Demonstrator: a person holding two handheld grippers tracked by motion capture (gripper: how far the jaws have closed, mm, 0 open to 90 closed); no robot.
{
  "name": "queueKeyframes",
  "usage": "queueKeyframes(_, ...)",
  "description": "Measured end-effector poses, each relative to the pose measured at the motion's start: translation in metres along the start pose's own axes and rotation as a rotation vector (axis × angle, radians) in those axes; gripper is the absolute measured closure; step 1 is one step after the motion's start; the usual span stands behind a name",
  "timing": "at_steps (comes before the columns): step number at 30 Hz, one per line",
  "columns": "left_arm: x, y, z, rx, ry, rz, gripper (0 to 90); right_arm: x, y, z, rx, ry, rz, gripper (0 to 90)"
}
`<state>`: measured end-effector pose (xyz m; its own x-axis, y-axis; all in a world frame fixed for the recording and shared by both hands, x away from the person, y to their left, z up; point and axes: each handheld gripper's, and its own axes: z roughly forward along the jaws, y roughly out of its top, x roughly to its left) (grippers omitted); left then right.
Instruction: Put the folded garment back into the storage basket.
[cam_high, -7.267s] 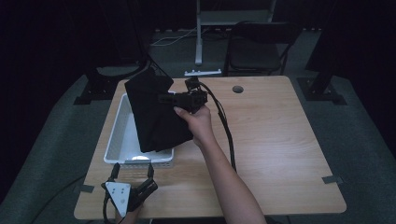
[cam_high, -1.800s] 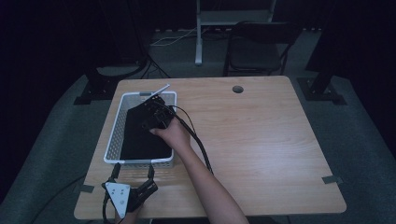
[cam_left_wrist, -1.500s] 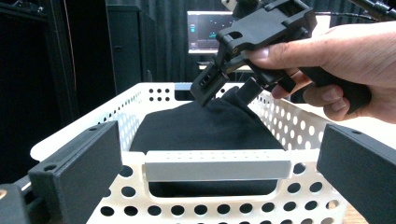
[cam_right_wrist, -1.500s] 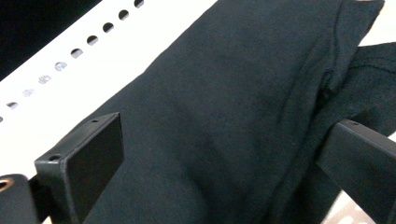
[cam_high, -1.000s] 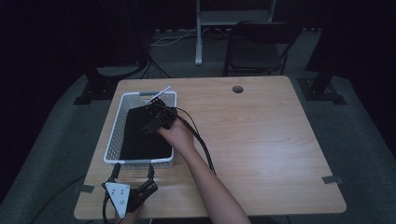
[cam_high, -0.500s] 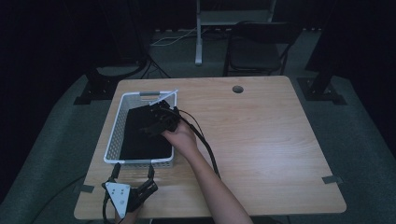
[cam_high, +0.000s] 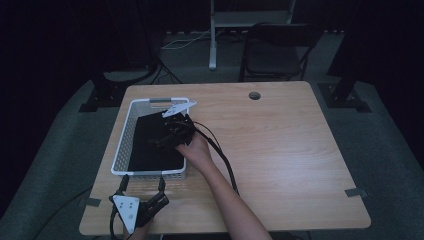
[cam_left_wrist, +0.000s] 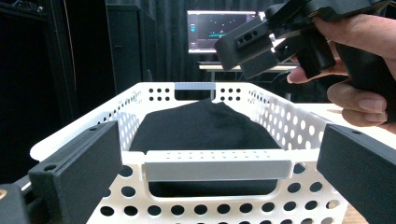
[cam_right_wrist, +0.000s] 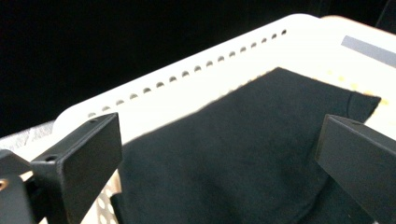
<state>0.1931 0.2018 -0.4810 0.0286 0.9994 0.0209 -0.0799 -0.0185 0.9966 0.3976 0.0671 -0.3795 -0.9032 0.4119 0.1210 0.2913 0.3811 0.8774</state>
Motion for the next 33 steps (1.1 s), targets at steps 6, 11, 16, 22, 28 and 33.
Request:
queueKeyframes(6, 0.000, 0.000, 0.000, 0.000, 0.000, 0.001, 1.3, 0.001, -0.003, -0.006, -0.039, -0.007, -0.005, 1.0)
queueKeyframes(11, 0.000, 0.000, 0.000, 0.001, 0.000, 0.001, 1.4, 0.001, -0.006, -0.007, 0.000, -0.009, -0.002, 1.0)
queueKeyframes(16, 0.000, 0.000, 0.000, 0.002, 0.000, -0.001, 1.3, 0.004, -0.005, -0.010, 0.006, -0.015, -0.013, 1.0)
queueKeyframes(22, 0.000, 0.000, 0.000, 0.002, 0.000, 0.000, 1.3, 0.008, -0.004, -0.018, 0.004, -0.034, -0.027, 1.0)
queueKeyframes(28, 0.000, 0.000, 0.000, 0.002, 0.000, 0.000, 1.3, 0.008, -0.005, -0.025, 0.013, -0.053, -0.029, 1.0)
queueKeyframes(33, 0.000, 0.000, 0.000, 0.003, 0.000, 0.000, 1.3, 0.007, -0.006, -0.030, 0.021, -0.056, -0.024, 1.0)
